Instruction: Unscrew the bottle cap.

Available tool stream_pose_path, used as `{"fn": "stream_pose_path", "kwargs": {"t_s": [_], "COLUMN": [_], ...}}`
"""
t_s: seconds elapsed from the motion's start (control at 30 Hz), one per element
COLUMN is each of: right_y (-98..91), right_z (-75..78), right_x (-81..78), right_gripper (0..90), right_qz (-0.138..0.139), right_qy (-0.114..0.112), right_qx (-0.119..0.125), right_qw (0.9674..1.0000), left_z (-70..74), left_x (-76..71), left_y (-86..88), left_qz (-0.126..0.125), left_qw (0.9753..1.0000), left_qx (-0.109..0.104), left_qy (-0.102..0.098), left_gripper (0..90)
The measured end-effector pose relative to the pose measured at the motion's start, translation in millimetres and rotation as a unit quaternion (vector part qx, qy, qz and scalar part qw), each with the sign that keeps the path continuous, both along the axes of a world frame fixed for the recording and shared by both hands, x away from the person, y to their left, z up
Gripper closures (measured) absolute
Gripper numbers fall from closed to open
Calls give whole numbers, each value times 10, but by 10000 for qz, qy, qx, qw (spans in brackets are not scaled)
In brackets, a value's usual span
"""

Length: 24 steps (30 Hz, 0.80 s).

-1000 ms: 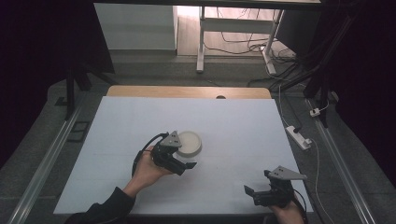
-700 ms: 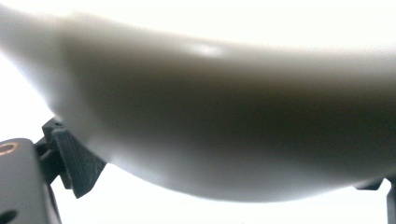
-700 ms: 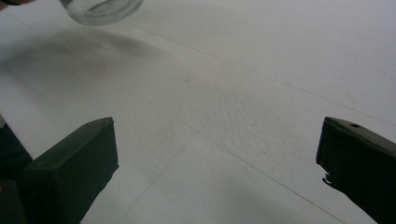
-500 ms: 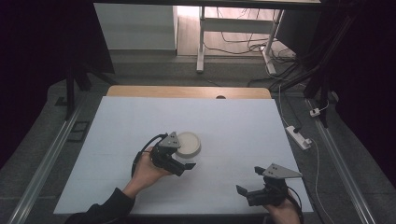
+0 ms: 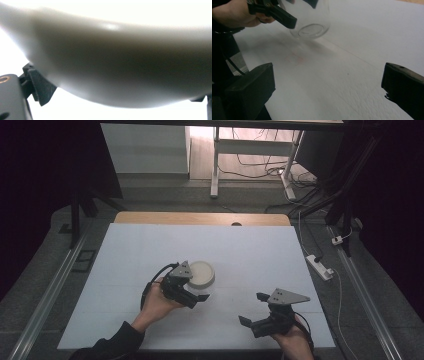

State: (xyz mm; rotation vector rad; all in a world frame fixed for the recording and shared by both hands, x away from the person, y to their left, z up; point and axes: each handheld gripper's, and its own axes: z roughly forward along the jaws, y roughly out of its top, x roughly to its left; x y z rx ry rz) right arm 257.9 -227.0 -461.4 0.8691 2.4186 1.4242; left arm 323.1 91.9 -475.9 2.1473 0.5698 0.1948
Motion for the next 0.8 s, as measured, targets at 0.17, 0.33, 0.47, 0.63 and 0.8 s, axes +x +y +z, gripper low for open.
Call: {"fn": "stream_pose_path", "kwargs": {"t_s": [0.17,0.33,0.47,0.63,0.8], "right_y": [138,232,307,415,505], "right_z": [45,86,128,184,225], "right_x": [14,69,112,169,247], "right_gripper": [0,0,0,0,0], "right_qz": [168,204,156,170,229], "right_qy": [-67,-49,-39,-128,-161], "right_qx": [-75,-45,-29,-29,70], "right_qw": [9998,9998,9999,9998,9996], "left_z": [-1,-6,-7,-11,-11], "left_x": [1,3,3,2,-3], "left_y": [0,-5,-10,-19,-29], "left_qz": [-6,-37,-47,-77,-88], "left_qw": [10000,10000,10000,9999,9999], "left_qx": [-4,35,48,90,98], "left_qy": [11,16,11,5,-6], "left_gripper": [78,78,78,78,78]}}
